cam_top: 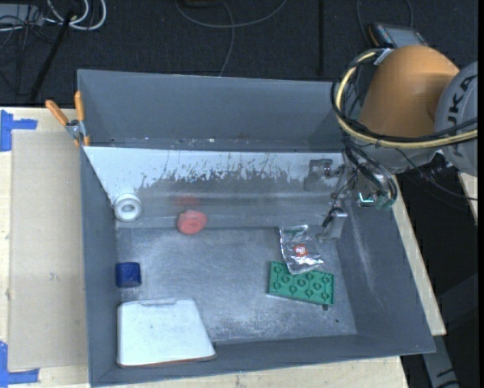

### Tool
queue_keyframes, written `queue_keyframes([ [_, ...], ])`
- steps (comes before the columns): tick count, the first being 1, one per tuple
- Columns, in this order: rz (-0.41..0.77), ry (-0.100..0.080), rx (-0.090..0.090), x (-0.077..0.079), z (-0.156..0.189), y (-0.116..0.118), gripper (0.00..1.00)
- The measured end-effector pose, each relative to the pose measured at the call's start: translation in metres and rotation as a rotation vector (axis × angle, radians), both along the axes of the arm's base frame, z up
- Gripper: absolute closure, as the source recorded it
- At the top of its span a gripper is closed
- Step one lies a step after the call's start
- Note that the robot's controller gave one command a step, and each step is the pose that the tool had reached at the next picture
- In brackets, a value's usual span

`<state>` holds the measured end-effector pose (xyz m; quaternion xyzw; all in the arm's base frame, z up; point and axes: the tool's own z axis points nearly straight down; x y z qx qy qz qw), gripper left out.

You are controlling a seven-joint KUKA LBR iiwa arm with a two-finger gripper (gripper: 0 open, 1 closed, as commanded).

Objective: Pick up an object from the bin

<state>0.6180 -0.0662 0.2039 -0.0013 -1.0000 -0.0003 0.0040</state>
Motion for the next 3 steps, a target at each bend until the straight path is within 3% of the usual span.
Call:
queue_keyframes([
  [1,-0.224,-0.003,0.0,-0.079,-0.137,-0.021,0.0],
  [2,-0.218,-0.013,-0.003,-0.075,-0.131,-0.021,1.0],
  [3,-0.185,-0.016,-0.001,-0.07,-0.018,-0.013,1.0],
])
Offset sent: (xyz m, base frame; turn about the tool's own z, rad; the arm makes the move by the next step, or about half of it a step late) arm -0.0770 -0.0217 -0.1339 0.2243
